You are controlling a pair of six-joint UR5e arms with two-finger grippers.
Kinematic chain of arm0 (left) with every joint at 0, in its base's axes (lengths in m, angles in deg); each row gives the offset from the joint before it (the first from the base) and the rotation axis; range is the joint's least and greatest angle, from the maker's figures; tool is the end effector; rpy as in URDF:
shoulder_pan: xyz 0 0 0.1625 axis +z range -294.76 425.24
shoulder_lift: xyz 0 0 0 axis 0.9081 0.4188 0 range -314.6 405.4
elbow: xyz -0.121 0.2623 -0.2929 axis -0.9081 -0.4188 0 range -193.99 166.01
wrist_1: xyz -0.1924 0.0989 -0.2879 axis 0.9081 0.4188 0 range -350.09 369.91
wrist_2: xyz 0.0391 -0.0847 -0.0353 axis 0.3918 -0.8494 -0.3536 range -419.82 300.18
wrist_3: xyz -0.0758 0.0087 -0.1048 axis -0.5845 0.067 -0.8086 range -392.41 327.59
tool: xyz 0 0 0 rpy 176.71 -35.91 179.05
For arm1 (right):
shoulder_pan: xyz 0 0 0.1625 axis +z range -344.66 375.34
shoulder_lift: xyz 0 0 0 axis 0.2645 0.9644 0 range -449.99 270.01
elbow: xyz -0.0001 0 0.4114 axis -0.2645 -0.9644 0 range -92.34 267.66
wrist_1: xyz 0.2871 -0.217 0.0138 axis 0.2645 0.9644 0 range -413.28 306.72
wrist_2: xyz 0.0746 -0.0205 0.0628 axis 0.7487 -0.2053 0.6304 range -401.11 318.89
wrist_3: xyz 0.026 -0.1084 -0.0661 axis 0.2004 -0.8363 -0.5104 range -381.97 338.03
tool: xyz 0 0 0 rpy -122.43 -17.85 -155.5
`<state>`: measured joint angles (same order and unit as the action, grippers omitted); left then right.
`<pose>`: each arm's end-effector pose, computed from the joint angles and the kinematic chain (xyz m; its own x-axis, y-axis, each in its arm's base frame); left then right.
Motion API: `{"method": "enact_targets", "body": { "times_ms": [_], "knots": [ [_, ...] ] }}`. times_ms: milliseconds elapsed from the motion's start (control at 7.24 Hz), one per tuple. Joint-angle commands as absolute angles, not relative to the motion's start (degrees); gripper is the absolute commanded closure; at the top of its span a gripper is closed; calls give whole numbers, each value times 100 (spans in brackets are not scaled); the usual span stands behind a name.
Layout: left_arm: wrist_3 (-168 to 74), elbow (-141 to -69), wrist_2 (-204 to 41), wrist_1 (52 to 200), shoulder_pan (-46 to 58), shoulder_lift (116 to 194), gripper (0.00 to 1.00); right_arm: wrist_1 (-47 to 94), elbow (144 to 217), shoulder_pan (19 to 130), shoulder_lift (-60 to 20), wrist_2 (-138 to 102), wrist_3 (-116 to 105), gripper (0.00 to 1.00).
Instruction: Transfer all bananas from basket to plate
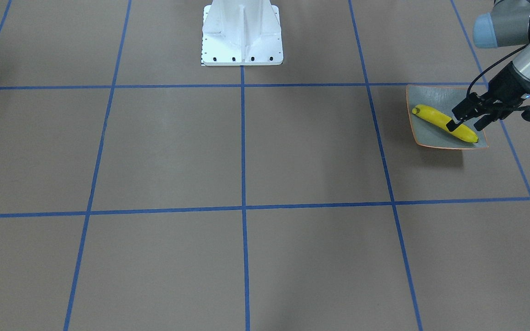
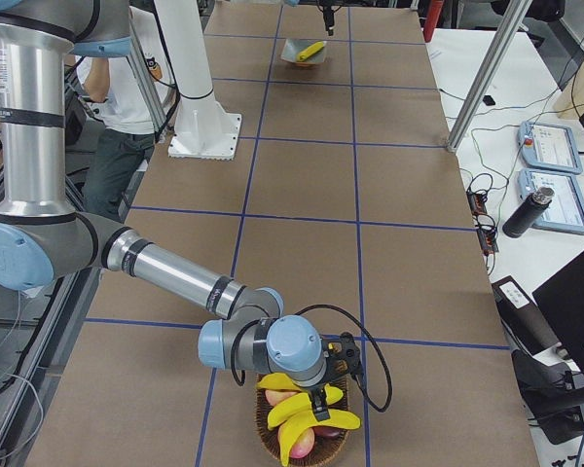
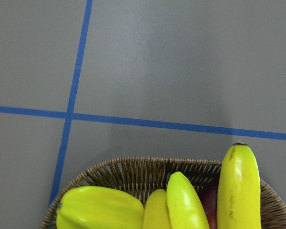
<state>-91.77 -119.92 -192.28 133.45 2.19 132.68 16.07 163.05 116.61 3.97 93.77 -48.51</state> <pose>0.1605 -0.4166 0.4898 0.4888 -0.1315 -0.8625 0.2157 0.9761 -0.0266 0.1177 -0.3760 0.7676 0.7134 -0.3365 0.6146 0.1380 0.9275 0.3475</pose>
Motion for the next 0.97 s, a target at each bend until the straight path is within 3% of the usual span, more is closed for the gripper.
{"method": "enact_targets", "body": {
  "times_ms": [0, 414, 829],
  "knots": [
    [-9183, -11981, -19227, 13348, 222, 13267, 0, 2386, 16280, 11790, 353, 9346, -6445, 0],
    [-9183, -11981, -19227, 13348, 222, 13267, 0, 2371, 15440, 11817, -119, 9223, -7135, 0],
    [-9358, -12007, -19227, 13374, 222, 13311, 0, 2371, 15191, 11817, -87, 9187, -7496, 0]
  ]
}}
